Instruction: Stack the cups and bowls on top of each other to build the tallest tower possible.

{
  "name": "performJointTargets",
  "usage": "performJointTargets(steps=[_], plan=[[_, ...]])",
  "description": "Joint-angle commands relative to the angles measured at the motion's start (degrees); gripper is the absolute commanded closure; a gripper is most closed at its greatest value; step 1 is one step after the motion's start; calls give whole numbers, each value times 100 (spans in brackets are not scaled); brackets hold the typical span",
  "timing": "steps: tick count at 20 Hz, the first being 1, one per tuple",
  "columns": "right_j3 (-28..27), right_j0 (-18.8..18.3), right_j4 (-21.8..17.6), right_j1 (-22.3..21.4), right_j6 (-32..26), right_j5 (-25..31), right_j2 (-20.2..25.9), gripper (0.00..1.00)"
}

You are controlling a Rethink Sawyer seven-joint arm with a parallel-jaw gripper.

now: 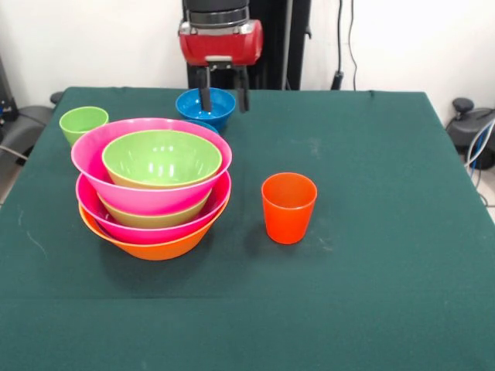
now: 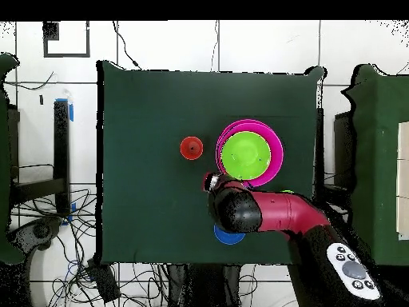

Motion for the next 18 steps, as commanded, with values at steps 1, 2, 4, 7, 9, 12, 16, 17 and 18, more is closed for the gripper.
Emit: performJointTargets(steps=[1,2,4,7,9,12,16,17,18], plan=[[206,255,-489,274,479,-178,-641,0],[182,255,-509,288,455,-169,-686,0],[184,253,-531,337,437,-204,-740,0],[238,269,-532,353,464,-242,-809,0],[253,260,-507,357,436,-226,-816,0],[286,225,-464,405,393,-205,-779,0],[293,262,-430,585,460,-373,-783,0],[259,279,-432,649,470,-424,-789,0],[225,295,-434,712,480,-475,-796,0]])
